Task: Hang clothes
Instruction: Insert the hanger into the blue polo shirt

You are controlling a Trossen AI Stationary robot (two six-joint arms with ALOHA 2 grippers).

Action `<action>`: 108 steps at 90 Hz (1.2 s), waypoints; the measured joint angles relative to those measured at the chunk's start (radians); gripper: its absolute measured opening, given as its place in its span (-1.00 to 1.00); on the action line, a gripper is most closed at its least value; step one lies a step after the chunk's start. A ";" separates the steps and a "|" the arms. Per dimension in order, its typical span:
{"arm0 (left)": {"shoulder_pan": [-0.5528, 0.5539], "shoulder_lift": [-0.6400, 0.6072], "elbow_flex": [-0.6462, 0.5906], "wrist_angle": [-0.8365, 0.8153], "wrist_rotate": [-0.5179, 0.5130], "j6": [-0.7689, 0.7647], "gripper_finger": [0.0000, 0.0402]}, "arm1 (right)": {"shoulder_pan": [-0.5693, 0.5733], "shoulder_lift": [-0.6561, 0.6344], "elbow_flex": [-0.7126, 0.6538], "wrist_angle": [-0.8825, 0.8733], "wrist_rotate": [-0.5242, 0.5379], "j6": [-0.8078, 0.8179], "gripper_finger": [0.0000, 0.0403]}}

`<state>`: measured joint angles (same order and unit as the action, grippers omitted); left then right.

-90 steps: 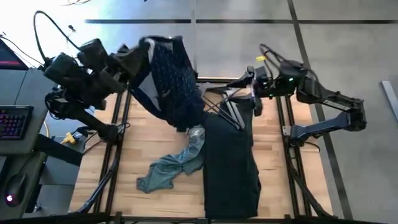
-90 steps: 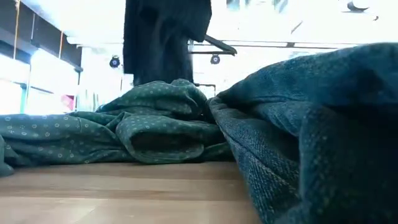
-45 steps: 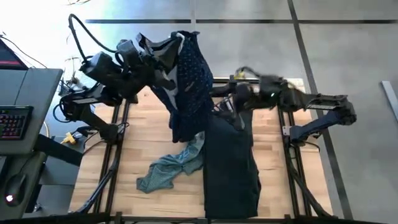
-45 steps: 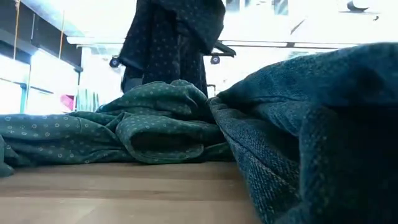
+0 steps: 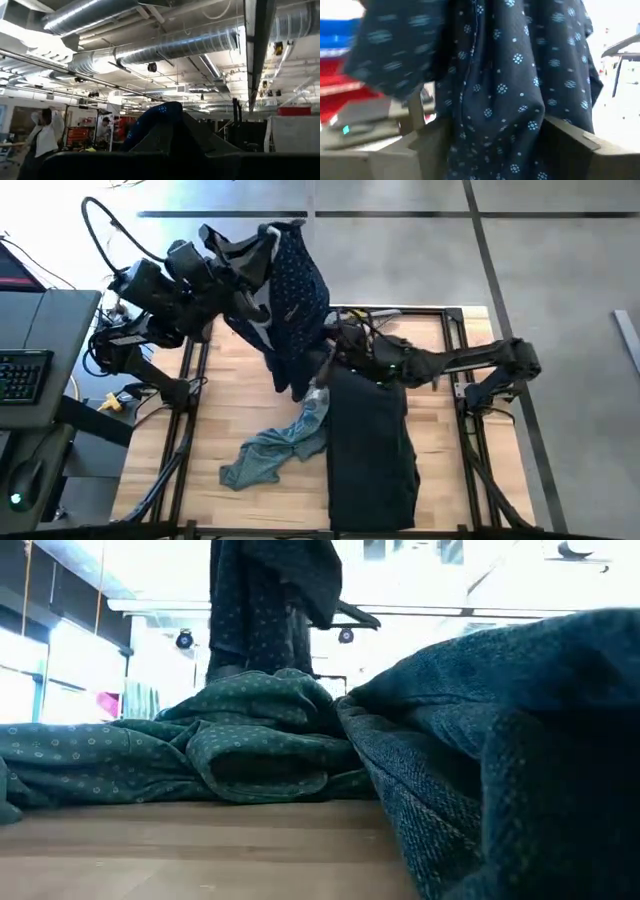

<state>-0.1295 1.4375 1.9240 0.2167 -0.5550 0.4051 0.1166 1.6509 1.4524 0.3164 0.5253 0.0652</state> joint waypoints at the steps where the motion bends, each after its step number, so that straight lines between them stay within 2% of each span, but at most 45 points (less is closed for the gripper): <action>1: -0.005 -0.002 0.000 -0.002 -0.004 0.009 -1.00 | 0.000 0.006 0.009 -0.001 -0.001 0.013 0.03; 13: -0.068 -0.029 0.000 -0.034 -0.083 0.131 -1.00 | 0.008 0.068 0.135 -0.088 -0.068 0.093 -0.74; 16: -0.088 -0.037 0.000 -0.043 -0.112 0.162 -1.00 | 0.017 0.076 0.169 -0.124 -0.094 0.083 -0.87; 26: -0.160 -0.067 0.000 -0.073 -0.217 0.229 -1.00 | 0.055 0.084 0.303 -0.312 -0.162 0.107 -0.96; 35: -0.228 -0.093 0.001 -0.140 -0.315 0.204 -1.00 | 0.091 0.064 0.433 -0.534 -0.324 0.202 -0.99; 47: -0.320 -0.114 0.001 -0.368 -0.438 -0.037 -1.00 | 0.131 0.034 0.574 -0.731 -0.647 0.401 -0.99; 53: -0.348 -0.115 0.001 -0.514 -0.488 -0.197 -1.00 | 0.147 0.010 0.606 -0.748 -0.726 0.468 -0.99; 59: -0.365 -0.114 0.000 -0.677 -0.519 -0.368 -1.00 | 0.152 -0.033 0.618 -0.840 -0.705 0.511 -1.00; 71: -0.341 -0.090 -0.010 -1.015 -0.526 -0.755 -1.00 | 0.104 -0.136 0.588 -1.264 -0.494 0.690 -1.00; 80: -0.297 -0.064 -0.077 -1.185 -0.499 -1.040 -1.00 | 0.034 -0.169 0.522 -1.571 -0.466 0.800 -1.00; 88: -0.248 -0.056 -0.171 -1.224 -0.402 -1.235 -1.00 | -0.037 -0.199 0.417 -1.695 -0.533 0.801 -1.00; 98: -0.183 -0.056 -0.309 -1.171 -0.223 -1.308 -0.99 | -0.110 -0.245 0.210 -1.648 -0.661 0.727 -1.00; 108: -0.114 -0.054 -0.445 -1.099 -0.025 -1.351 -0.95 | -0.168 -0.271 -0.041 -1.466 -0.804 0.658 -1.00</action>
<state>-0.2435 1.3830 1.4785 -0.8821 -0.5801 -0.9459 -0.0514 1.3803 1.4112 -1.1499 -0.2792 0.7228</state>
